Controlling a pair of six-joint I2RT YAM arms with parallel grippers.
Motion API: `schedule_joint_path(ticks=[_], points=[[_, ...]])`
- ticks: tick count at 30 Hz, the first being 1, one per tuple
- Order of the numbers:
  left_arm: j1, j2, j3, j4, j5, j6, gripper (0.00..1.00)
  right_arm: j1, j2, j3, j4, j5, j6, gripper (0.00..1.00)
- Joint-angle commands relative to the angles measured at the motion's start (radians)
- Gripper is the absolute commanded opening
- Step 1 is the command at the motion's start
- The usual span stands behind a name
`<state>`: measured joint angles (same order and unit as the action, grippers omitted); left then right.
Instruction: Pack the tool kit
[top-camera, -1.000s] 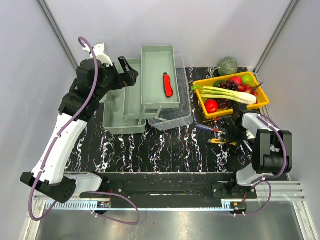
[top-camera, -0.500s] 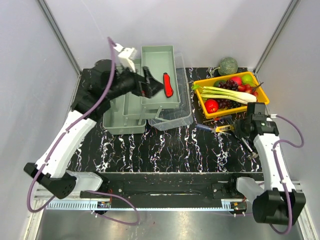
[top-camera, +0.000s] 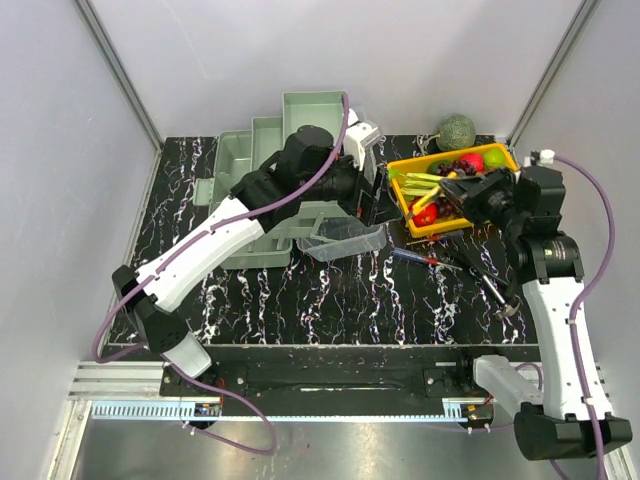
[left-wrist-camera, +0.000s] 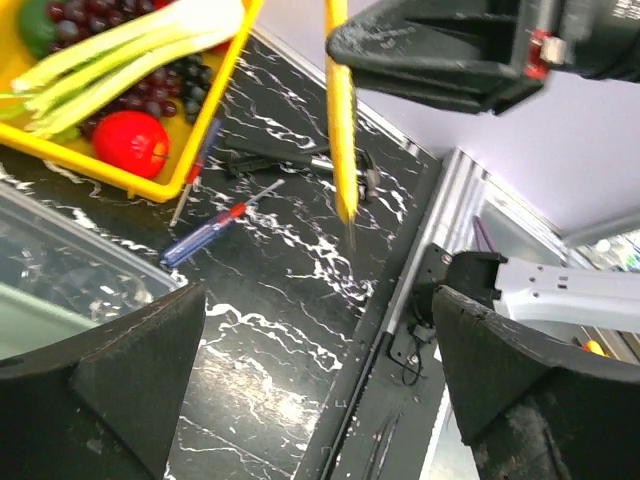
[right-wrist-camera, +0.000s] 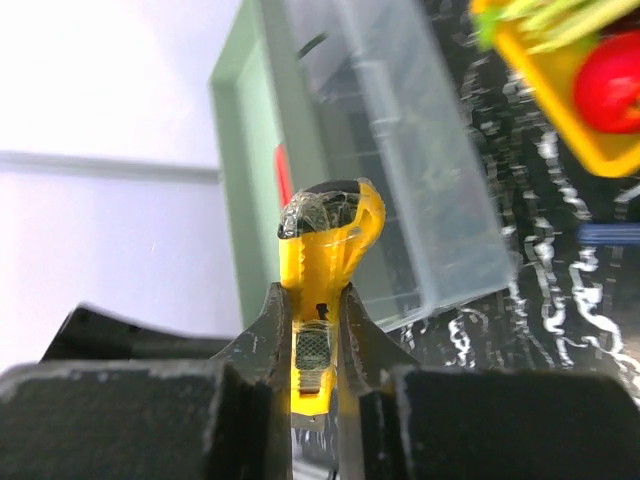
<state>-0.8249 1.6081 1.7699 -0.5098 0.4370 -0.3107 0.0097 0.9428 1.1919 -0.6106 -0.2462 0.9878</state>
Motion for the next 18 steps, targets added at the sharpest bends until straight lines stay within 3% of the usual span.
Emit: schedule_joint_path(ticks=[1,6,9,18], points=[[0.0,-0.034,0.102,-0.012,-0.186,0.042,0.99,0.131,0.08,0.119,0.14,-0.061,-0.087,0.0],[0.024,-0.157,0.059,-0.067,-0.622,0.024,0.99,0.315,0.263,0.28,0.161,0.014,-0.162,0.0],[0.052,-0.255,-0.018,-0.07,-0.772,-0.007,0.99,0.404,0.384,0.359,0.178,0.048,-0.207,0.0],[0.11,-0.477,-0.23,-0.116,-0.889,-0.096,0.99,0.533,0.708,0.56,0.207,0.11,-0.304,0.0]])
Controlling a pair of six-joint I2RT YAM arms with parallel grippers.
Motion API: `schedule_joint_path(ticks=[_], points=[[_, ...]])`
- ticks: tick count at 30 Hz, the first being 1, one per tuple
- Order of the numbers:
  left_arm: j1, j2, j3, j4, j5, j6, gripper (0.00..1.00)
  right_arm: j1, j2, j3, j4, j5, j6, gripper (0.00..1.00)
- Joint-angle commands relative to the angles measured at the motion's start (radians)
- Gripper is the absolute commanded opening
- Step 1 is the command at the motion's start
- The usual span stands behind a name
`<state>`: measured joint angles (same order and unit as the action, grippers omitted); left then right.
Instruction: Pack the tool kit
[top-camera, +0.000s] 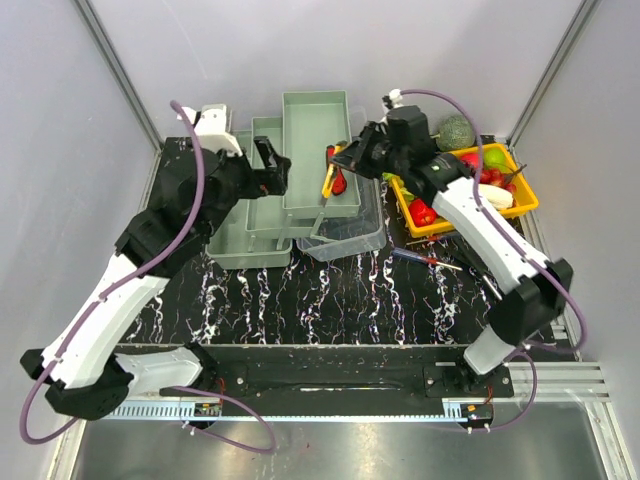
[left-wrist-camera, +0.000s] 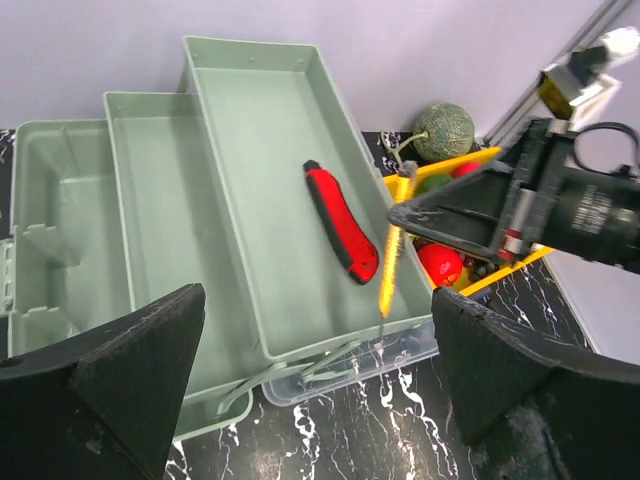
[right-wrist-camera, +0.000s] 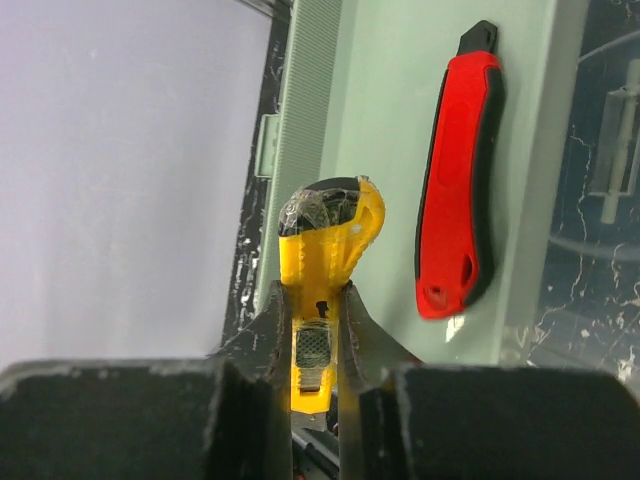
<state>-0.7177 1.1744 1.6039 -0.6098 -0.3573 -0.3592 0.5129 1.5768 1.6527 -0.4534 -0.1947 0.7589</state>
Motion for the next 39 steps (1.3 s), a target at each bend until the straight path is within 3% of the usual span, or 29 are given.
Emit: schedule_joint_path(ticks=[1,13,17,18,21,26,28,39], points=[[0.003,-0.057,-0.077,-0.022,-0.098,-0.056,0.99,0.033,0.097,0.114,0.05,0.07,-0.084,0.0],[0.009,-0.099,-0.113,-0.045,-0.114,-0.086,0.99,0.038,0.287,0.245,0.024,0.121,-0.148,0.0],[0.011,-0.087,-0.105,-0.048,-0.109,-0.077,0.99,0.044,0.331,0.278,-0.001,0.11,-0.167,0.05],[0.011,-0.084,-0.104,-0.05,-0.108,-0.073,0.99,0.047,0.345,0.294,-0.016,0.11,-0.179,0.07],[0.017,-0.076,-0.099,-0.053,-0.109,-0.067,0.99,0.053,0.374,0.352,-0.088,0.107,-0.216,0.3],[0.023,-0.071,-0.093,-0.05,-0.109,-0.054,0.99,0.052,0.368,0.395,-0.145,0.19,-0.244,0.58],[0.027,-0.068,-0.094,-0.05,-0.106,-0.052,0.99,0.053,0.348,0.401,-0.146,0.233,-0.256,0.66],[0.107,-0.065,-0.13,-0.022,-0.023,-0.06,0.99,0.05,0.12,0.331,-0.154,0.351,-0.317,0.78]])
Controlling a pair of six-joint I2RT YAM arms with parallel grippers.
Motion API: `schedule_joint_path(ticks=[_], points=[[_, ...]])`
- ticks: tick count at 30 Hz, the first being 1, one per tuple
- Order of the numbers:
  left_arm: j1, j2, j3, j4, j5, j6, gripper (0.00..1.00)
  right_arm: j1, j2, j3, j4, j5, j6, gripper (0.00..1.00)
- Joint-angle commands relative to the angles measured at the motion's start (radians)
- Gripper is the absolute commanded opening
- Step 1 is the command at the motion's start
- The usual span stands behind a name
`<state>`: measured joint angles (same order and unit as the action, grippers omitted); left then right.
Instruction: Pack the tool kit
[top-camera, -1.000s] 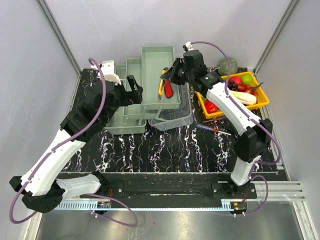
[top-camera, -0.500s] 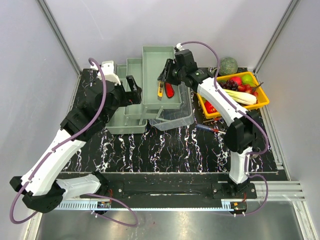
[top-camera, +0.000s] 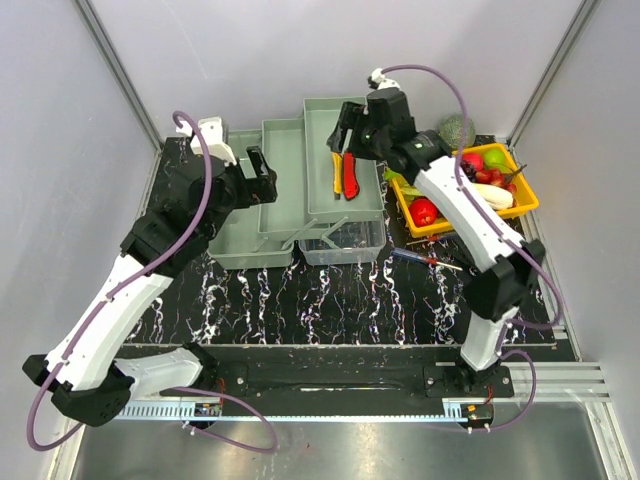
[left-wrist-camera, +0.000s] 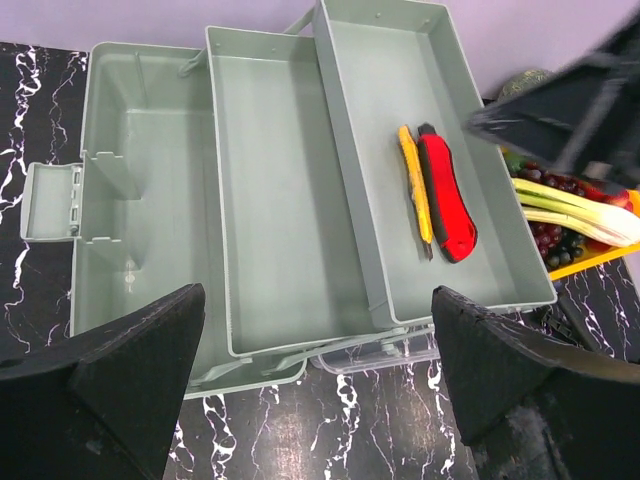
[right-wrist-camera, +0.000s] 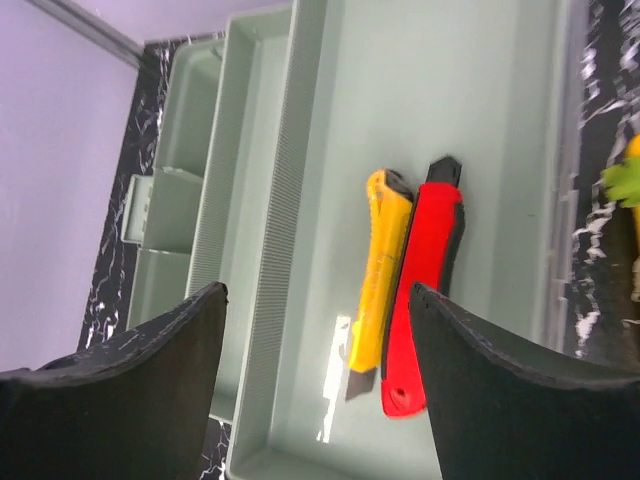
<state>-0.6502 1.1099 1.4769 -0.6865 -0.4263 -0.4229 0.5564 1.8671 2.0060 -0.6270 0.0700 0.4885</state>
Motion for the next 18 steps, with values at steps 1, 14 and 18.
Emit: schedule_joint_path(ticks=[1,14,18], points=[[0.055,0.002,-0.007,0.056,0.066,0.0,0.99,0.008,-0.199,-0.048,0.018,0.106,-0.048,0.79],[0.218,0.011,-0.052,0.087,0.253,-0.011,0.99,-0.196,-0.624,-0.663,-0.103,0.269,0.185,0.99],[0.222,0.007,-0.069,0.105,0.264,-0.001,0.99,-0.302,-0.713,-0.855,-0.126,0.228,0.298,0.99]])
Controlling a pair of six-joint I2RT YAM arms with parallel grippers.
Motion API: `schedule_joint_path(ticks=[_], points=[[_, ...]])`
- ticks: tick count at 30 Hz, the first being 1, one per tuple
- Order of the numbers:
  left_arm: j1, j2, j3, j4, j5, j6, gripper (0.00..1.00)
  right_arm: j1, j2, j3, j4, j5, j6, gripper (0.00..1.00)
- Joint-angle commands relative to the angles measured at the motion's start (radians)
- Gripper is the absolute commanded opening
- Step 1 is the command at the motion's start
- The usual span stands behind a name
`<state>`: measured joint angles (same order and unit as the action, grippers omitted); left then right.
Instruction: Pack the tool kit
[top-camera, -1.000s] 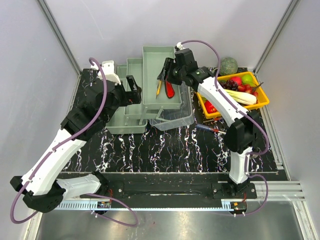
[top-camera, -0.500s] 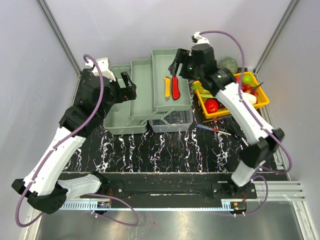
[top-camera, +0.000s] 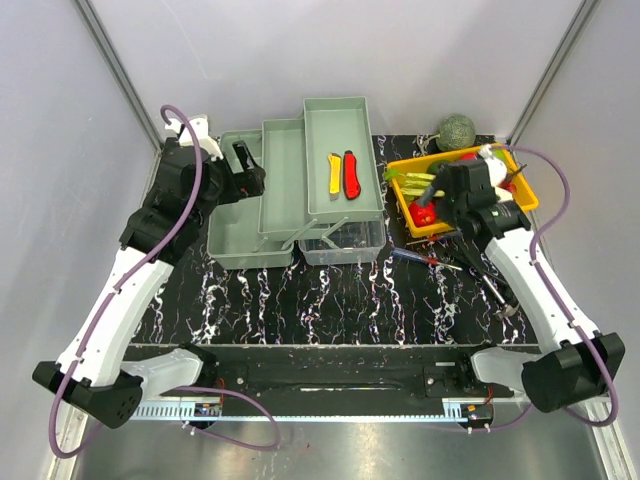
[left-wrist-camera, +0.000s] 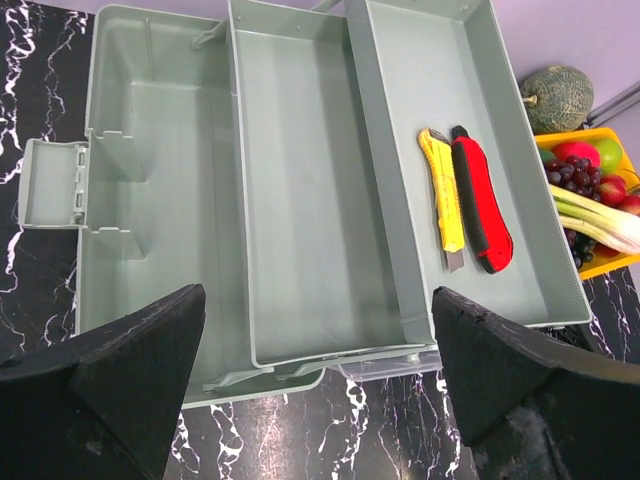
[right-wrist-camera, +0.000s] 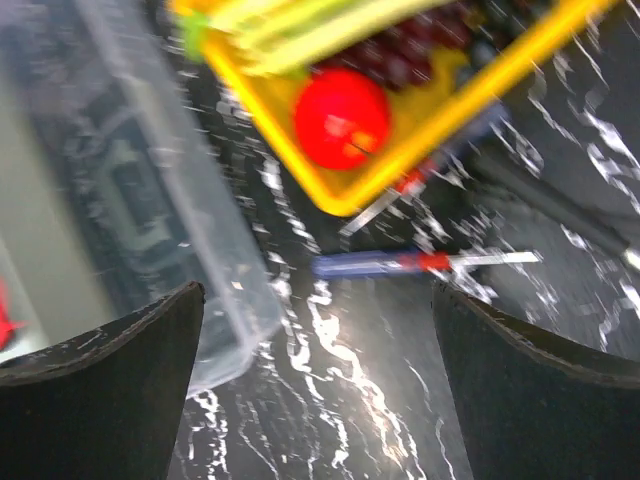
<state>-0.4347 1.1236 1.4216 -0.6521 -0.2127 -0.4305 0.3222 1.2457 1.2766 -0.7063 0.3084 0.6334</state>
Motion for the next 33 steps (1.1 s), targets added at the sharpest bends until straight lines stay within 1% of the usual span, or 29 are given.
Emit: schedule_joint_path(ticks=[1,4,7,10,11,16,20,27,33], points=[[0.008,-0.005,-0.016,0.074,0.053,0.009,0.99,-0.078,-0.112,-0.161,-0.05,-0.009,0.193,0.99],[0.011,-0.004,-0.02,0.081,0.067,0.009,0.99,-0.117,-0.146,-0.267,-0.068,-0.018,0.383,0.93],[0.016,0.001,-0.02,0.081,0.082,0.006,0.99,-0.153,-0.138,-0.342,-0.073,-0.049,0.54,0.86],[0.016,-0.001,-0.023,0.081,0.098,0.001,0.99,-0.189,-0.079,-0.372,-0.056,-0.119,0.604,0.73],[0.017,-0.004,-0.024,0.08,0.104,0.001,0.99,-0.196,-0.046,-0.364,-0.058,-0.141,0.612,0.71],[0.021,-0.018,-0.023,0.069,0.105,0.001,0.99,-0.219,0.089,-0.33,-0.074,-0.192,0.678,0.7],[0.022,-0.034,-0.027,0.065,0.105,-0.002,0.99,-0.236,0.159,-0.338,-0.062,-0.207,0.741,0.69],[0.025,-0.051,-0.027,0.054,0.098,0.001,0.99,-0.267,0.245,-0.332,-0.018,-0.198,0.749,0.63],[0.028,-0.056,-0.026,0.045,0.093,0.001,0.99,-0.295,0.323,-0.31,-0.009,-0.166,0.766,0.61]])
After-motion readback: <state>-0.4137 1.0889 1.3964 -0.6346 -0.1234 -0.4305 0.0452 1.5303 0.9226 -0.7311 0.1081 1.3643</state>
